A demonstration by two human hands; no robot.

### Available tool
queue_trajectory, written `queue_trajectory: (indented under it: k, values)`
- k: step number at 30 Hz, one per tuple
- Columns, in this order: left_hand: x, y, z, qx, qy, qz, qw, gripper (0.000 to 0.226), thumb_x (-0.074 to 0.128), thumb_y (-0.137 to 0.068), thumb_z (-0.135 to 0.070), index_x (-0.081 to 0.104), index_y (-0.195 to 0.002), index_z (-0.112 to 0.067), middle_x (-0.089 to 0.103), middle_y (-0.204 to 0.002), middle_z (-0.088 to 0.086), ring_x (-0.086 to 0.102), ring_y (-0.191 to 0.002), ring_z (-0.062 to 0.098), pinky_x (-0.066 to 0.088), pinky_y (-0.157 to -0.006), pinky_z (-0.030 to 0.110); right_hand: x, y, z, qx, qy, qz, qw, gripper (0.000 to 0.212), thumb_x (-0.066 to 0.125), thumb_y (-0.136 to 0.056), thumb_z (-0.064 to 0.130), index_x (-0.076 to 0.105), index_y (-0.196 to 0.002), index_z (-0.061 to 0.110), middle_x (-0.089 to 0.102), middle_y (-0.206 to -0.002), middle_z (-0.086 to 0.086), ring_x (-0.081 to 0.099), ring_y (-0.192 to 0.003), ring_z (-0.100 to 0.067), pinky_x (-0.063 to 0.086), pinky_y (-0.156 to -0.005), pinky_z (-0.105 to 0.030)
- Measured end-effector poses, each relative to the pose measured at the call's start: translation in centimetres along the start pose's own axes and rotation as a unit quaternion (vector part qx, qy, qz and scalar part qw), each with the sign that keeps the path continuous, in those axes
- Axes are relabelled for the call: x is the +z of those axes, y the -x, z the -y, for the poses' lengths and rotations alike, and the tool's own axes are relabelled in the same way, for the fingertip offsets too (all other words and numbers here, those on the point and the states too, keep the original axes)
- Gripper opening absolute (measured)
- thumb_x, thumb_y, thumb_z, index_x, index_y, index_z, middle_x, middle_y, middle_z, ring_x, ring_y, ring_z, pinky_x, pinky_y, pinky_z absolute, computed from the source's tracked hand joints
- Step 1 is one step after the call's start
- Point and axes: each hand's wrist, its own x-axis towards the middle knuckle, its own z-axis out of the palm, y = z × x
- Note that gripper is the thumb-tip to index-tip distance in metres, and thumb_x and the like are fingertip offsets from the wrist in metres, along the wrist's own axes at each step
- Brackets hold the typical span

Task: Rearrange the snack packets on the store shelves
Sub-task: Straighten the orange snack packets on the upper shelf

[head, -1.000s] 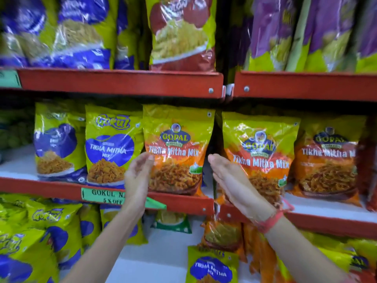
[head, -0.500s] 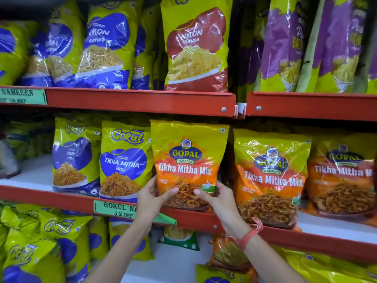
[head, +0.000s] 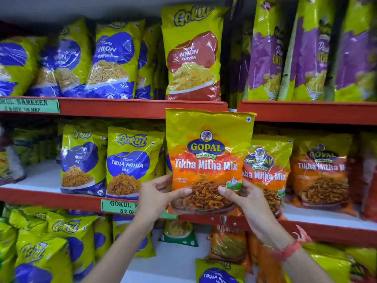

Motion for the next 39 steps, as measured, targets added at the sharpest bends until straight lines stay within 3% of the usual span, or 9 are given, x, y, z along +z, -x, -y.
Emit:
queue_trajectory:
  k: [4, 8, 12, 15, 20, 25, 31, 35, 39]
  values:
    - [2.6, 0.4, -0.6, 0.001, 0.004, 0.023, 1.000, 0.048, 0.089, -0.055, -0.009, 0.074, -0.100, -0.018, 0.079, -0.079, -0.011, 0.075, -0.079, 0.003, 0.057, -0.065, 0.016, -2.6, 0.9, 0.6, -0.012, 0.001, -0.032, 0.999, 0.024, 0.079, -0.075, 0.014, 0.071, -0.098, 0.016, 0.080, -0.079, 0.014, 0.074, -0.089, -0.004, 0.050, -0.063, -0.006]
    - [6.9, 0.6, -1.1, 0.006, 0.015, 0.041, 0.999, 0.053, 0.091, -0.055, -0.011, 0.076, -0.105, -0.012, 0.080, -0.093, 0.001, 0.075, -0.089, 0.010, 0.061, -0.076, 0.025, -7.1, 1.5, 1.5, -0.015, -0.001, -0.059, 0.998, 0.018, 0.072, -0.081, -0.004, 0.070, -0.096, 0.007, 0.076, -0.074, 0.009, 0.069, -0.063, 0.006, 0.048, -0.054, -0.006]
    - [12.8, 0.3, -1.4, 0.013, 0.016, 0.072, 0.997, 0.060, 0.092, -0.054, -0.017, 0.074, -0.111, -0.009, 0.079, -0.100, 0.003, 0.074, -0.092, 0.008, 0.061, -0.079, 0.029, -12.8, 2.0, 2.4, -0.022, 0.021, -0.081, 0.996, 0.020, 0.072, -0.082, 0.000, 0.070, -0.098, 0.012, 0.077, -0.085, 0.010, 0.071, -0.074, 0.007, 0.052, -0.066, -0.007]
    - [17.4, -0.1, -1.2, 0.016, 0.020, 0.085, 0.996, 0.052, 0.094, -0.052, -0.019, 0.077, -0.101, -0.020, 0.079, -0.093, -0.004, 0.073, -0.087, 0.001, 0.061, -0.074, 0.026, -17.3, 2.5, 3.0, -0.024, 0.038, -0.108, 0.993, 0.020, 0.072, -0.083, 0.002, 0.071, -0.099, 0.014, 0.079, -0.083, 0.012, 0.072, -0.078, 0.006, 0.054, -0.069, -0.008]
    - [25.5, -0.5, -0.3, 0.005, 0.024, 0.128, 0.991, 0.054, 0.094, -0.048, -0.030, 0.079, -0.097, -0.014, 0.079, -0.095, -0.001, 0.074, -0.093, 0.010, 0.059, -0.086, 0.036, -25.2, 3.0, 3.6, -0.010, 0.063, -0.142, 0.988, 0.024, 0.074, -0.082, 0.011, 0.073, -0.106, 0.015, 0.080, -0.101, 0.007, 0.073, -0.094, 0.000, 0.055, -0.075, -0.013]
    - [31.4, -0.7, 1.6, -0.017, 0.030, 0.148, 0.988, 0.050, 0.091, -0.057, -0.012, 0.075, -0.105, -0.007, 0.078, -0.097, 0.002, 0.072, -0.083, -0.002, 0.057, -0.073, 0.017, -30.8, 2.2, 2.3, 0.003, 0.072, -0.160, 0.984, 0.019, 0.072, -0.083, 0.003, 0.072, -0.100, 0.009, 0.080, -0.096, 0.007, 0.073, -0.082, 0.005, 0.053, -0.069, -0.006]
    - [35.6, -1.3, 4.3, -0.032, -0.012, 0.148, 0.988, 0.064, 0.092, -0.052, -0.033, 0.075, -0.109, -0.010, 0.077, -0.104, 0.003, 0.072, -0.098, 0.010, 0.057, -0.093, 0.040, -34.6, 0.7, -1.6, 0.042, 0.063, -0.163, 0.984, 0.038, 0.078, -0.070, 0.022, 0.072, -0.107, 0.013, 0.080, -0.099, 0.008, 0.071, -0.102, -0.006, 0.053, -0.078, -0.015]
    - [36.7, -1.7, 5.8, -0.036, -0.052, 0.149, 0.987, 0.046, 0.088, -0.063, -0.029, 0.076, -0.104, -0.013, 0.078, -0.100, 0.000, 0.073, -0.096, 0.009, 0.057, -0.092, 0.042, -35.3, -0.3, -3.2, 0.062, 0.047, -0.158, 0.984, 0.031, 0.076, -0.076, 0.017, 0.072, -0.106, 0.009, 0.080, -0.099, 0.003, 0.068, -0.105, -0.016, 0.054, -0.082, -0.017]
    - [36.6, -2.0, 5.7, -0.022, -0.078, 0.164, 0.983, 0.049, 0.085, -0.068, -0.026, 0.072, -0.113, -0.011, 0.076, -0.108, 0.003, 0.072, -0.099, 0.012, 0.056, -0.094, 0.041, -35.3, -0.2, -3.6, 0.072, 0.053, -0.158, 0.983, 0.019, 0.071, -0.086, 0.012, 0.071, -0.105, 0.015, 0.077, -0.107, 0.002, 0.066, -0.112, -0.014, 0.048, -0.093, -0.025]
